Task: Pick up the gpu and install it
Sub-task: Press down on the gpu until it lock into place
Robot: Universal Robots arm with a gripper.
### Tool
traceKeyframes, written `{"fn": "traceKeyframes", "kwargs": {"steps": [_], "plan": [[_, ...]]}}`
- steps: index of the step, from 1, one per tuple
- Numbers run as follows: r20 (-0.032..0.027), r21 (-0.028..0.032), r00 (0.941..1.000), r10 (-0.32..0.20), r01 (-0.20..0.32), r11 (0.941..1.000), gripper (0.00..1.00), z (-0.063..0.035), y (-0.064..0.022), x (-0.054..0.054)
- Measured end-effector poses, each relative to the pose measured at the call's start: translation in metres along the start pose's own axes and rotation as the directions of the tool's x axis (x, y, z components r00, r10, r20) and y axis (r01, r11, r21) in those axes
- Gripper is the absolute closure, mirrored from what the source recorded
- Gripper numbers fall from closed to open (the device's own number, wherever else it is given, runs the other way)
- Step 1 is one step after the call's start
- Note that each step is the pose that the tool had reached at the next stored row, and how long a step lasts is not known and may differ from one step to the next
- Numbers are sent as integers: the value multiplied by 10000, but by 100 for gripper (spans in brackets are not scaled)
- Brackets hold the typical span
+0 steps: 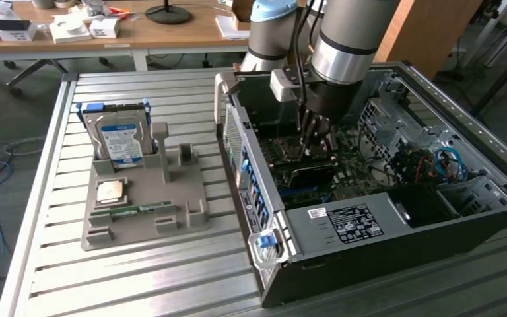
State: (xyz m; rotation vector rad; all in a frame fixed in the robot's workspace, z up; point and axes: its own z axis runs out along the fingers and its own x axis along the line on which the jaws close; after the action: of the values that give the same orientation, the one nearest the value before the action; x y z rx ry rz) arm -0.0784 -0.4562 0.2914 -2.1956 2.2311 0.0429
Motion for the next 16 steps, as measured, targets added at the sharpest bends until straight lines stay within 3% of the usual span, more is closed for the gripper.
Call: {"fn": "traceKeyframes", "kwargs": {"steps": [16], "plan": [[0,0,10000,0,0,10000,89,76,-1,2]]}}
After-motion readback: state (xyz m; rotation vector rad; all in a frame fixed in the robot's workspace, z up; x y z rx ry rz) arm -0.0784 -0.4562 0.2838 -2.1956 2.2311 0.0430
